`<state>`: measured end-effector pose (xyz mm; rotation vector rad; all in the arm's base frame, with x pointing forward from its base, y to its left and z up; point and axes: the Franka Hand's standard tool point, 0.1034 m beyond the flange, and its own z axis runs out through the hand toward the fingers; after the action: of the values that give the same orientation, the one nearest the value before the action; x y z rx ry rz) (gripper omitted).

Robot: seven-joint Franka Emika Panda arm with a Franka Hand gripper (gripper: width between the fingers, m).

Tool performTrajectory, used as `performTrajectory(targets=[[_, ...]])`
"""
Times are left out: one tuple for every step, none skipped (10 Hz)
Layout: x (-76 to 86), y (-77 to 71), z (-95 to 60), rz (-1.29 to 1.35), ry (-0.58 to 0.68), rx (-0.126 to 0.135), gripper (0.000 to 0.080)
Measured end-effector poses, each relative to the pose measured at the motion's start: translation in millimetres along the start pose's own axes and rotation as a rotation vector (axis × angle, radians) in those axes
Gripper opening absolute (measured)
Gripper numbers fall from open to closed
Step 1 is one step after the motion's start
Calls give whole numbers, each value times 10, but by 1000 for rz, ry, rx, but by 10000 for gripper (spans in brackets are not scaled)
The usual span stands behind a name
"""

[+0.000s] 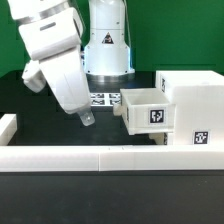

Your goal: Assemble drawer

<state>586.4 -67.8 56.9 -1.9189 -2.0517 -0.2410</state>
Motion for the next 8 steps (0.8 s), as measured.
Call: performTrajectory(targets=[[75,51,10,-14,-2,-15,649],[152,144,-5,-31,-11,-49,649],[177,164,-5,-29,-12,-55,649],[158,158,-5,-26,-12,-55,649],[152,157,-6,-25,-12,-55,649],[151,157,-6,-25,-12,-55,649],[156,162,-5,-35,-13,-59,649],[189,173,15,-71,-15,-72,649]])
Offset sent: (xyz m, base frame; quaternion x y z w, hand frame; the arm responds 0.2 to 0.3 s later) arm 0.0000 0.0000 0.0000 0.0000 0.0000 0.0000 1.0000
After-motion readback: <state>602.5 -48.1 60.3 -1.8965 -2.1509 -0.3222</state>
